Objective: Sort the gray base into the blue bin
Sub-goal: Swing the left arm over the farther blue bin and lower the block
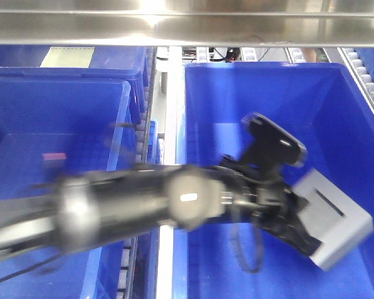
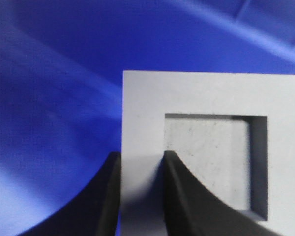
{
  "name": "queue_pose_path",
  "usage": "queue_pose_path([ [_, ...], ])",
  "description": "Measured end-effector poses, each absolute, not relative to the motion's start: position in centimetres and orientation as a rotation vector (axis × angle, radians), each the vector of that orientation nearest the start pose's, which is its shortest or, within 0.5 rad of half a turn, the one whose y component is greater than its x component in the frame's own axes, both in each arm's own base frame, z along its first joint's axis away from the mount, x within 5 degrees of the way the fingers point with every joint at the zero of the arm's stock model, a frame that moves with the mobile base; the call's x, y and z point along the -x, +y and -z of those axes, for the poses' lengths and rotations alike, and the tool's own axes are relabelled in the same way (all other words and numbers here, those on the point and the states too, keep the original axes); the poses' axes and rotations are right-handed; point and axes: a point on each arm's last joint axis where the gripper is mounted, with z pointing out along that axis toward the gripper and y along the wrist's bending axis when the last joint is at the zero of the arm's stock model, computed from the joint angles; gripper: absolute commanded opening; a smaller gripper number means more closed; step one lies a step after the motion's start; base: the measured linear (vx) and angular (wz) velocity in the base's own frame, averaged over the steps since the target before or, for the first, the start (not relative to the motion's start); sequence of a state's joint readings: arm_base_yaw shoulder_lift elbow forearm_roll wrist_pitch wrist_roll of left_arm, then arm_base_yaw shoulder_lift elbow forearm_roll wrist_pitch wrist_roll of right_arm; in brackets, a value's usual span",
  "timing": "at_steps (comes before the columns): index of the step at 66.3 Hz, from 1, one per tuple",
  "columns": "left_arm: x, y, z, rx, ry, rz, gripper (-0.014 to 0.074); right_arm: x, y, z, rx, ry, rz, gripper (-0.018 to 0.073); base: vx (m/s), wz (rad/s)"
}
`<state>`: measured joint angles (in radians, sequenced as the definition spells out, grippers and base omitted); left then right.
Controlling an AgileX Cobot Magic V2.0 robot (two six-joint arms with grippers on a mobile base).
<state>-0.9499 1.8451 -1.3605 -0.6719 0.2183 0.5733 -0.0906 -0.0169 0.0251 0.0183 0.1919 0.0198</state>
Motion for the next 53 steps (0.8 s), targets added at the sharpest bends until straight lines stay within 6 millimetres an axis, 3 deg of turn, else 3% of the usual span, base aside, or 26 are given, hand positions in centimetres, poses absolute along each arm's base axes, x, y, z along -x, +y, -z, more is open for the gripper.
queue_pose_path([
  [11, -25.4, -38.3, -23.3, -1.079, 2.044, 0.743, 0.0006, -5.5, -0.5, -18.8, -0.105, 1.681, 0.037, -0.0005, 0.00, 0.00],
  [21, -25.9, -39.5, -22.1, -1.152, 2.073, 0.742, 0.0006, -5.5, -0.5, -18.8, -0.105, 1.680, 0.037, -0.0005, 0.00, 0.00],
  [43, -26.5, -38.6, -20.9, -1.177, 2.180, 0.556, 0.0005, -5.5, -0.5, -18.8, -0.105, 1.679, 0.037, -0.0005, 0.00, 0.00],
  [53, -26.8, -38.4, -20.5, -1.156, 2.224, 0.498, 0.0045, -5.5, -0.5, -18.8, -0.105, 1.679, 0.037, -0.0005, 0.00, 0.00],
])
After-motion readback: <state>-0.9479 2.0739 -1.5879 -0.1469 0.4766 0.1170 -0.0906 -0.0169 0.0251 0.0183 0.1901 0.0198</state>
